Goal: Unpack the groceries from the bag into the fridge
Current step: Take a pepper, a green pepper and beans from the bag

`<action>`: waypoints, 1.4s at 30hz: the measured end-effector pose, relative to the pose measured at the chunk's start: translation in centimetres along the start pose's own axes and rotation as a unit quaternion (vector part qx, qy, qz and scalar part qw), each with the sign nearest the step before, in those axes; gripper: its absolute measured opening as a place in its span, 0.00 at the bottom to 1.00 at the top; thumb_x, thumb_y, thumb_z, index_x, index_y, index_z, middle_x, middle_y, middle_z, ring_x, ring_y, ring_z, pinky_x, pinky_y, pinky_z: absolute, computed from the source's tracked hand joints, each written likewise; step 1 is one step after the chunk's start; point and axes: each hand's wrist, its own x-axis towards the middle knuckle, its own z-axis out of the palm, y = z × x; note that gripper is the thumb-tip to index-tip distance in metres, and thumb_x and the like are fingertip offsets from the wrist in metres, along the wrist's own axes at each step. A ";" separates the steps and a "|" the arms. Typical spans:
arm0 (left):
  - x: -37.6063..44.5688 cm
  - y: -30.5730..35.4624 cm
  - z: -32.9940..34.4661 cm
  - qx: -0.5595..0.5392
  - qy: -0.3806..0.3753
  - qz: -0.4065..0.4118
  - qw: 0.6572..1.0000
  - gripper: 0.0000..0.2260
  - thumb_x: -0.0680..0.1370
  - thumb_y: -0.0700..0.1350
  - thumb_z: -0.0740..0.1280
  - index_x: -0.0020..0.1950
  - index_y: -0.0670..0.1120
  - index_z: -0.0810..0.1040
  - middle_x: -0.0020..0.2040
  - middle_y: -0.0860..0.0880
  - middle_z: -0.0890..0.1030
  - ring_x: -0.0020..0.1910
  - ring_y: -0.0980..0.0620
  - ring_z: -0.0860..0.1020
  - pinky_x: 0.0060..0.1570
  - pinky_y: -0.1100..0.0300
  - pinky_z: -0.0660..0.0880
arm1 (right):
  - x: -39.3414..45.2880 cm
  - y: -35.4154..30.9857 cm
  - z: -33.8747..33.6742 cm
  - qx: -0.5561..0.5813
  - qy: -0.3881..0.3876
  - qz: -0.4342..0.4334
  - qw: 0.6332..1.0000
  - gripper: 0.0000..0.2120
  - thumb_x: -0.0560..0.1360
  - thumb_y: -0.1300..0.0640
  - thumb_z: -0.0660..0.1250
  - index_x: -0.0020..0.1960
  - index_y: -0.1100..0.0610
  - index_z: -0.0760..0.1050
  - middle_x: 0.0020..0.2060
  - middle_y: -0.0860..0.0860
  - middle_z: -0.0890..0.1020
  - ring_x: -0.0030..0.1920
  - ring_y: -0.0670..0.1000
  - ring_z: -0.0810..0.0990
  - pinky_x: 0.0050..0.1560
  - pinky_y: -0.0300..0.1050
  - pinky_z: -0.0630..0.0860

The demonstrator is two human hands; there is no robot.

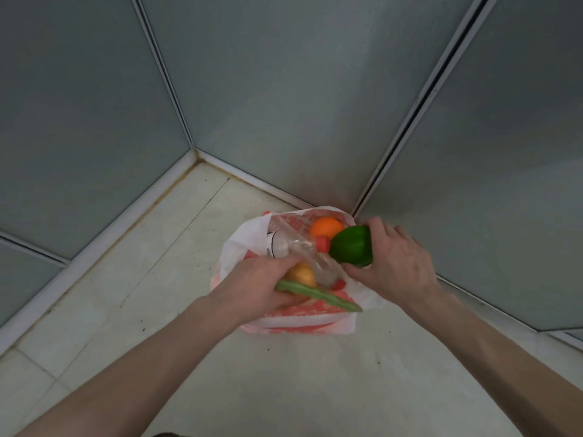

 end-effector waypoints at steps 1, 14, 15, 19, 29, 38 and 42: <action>-0.1 0.1 -0.5 -0.034 0.013 -0.004 0.999 0.28 0.76 0.63 0.72 0.74 0.64 0.69 0.47 0.56 0.85 0.43 0.55 0.81 0.46 0.61 0.77 | 0.0 -0.1 -0.2 0.004 0.010 0.002 1.000 0.37 0.67 0.26 0.69 0.64 0.49 0.67 0.56 0.49 0.80 0.53 0.55 0.79 0.46 0.48 0.76; -1.9 3.4 -6.0 -0.382 0.256 -0.084 0.884 0.11 0.76 0.48 0.77 0.51 0.56 0.77 0.37 0.67 0.77 0.37 0.65 0.75 0.38 0.74 0.70 | -0.6 -2.3 -7.0 0.144 0.111 -0.038 0.983 0.39 0.69 0.32 0.72 0.73 0.50 0.66 0.61 0.50 0.72 0.50 0.54 0.80 0.41 0.50 0.81; -2.2 4.2 -7.1 -0.391 0.276 -0.089 0.873 0.11 0.76 0.49 0.77 0.53 0.55 0.77 0.39 0.64 0.77 0.38 0.65 0.75 0.39 0.73 0.70 | -0.9 -2.6 -8.3 0.165 0.107 -0.038 0.980 0.39 0.69 0.34 0.74 0.73 0.50 0.66 0.62 0.50 0.71 0.51 0.53 0.79 0.42 0.51 0.82; -4.2 8.2 -12.5 -0.403 0.308 -0.102 0.856 0.14 0.72 0.58 0.74 0.55 0.57 0.77 0.46 0.59 0.77 0.44 0.59 0.76 0.43 0.70 0.71 | -2.2 -3.7 -15.0 0.213 0.093 -0.021 0.972 0.39 0.68 0.35 0.75 0.71 0.51 0.66 0.62 0.49 0.72 0.53 0.52 0.79 0.46 0.54 0.81; -14.2 22.7 -34.8 -0.489 0.370 -0.151 0.775 0.20 0.69 0.63 0.71 0.53 0.50 0.79 0.42 0.60 0.81 0.44 0.59 0.79 0.47 0.69 0.72 | -8.2 -8.7 -41.8 0.253 0.074 -0.015 0.964 0.36 0.64 0.29 0.73 0.68 0.41 0.69 0.58 0.41 0.74 0.52 0.46 0.78 0.45 0.47 0.77; -27.2 36.4 -57.2 -0.606 0.348 -0.176 0.693 0.17 0.62 0.65 0.76 0.46 0.59 0.85 0.40 0.59 0.81 0.40 0.58 0.77 0.42 0.64 0.71 | -15.0 -15.0 -69.5 0.347 0.064 -0.026 0.935 0.40 0.63 0.39 0.81 0.69 0.35 0.64 0.58 0.33 0.75 0.57 0.40 0.76 0.54 0.45 0.75; -32.6 41.8 -64.2 -0.633 0.360 -0.187 0.659 0.29 0.52 0.74 0.79 0.45 0.58 0.85 0.38 0.58 0.79 0.35 0.60 0.73 0.41 0.58 0.67 | -18.7 -17.3 -78.6 0.398 0.077 -0.038 0.913 0.36 0.63 0.41 0.82 0.64 0.33 0.66 0.55 0.29 0.76 0.58 0.38 0.76 0.56 0.47 0.78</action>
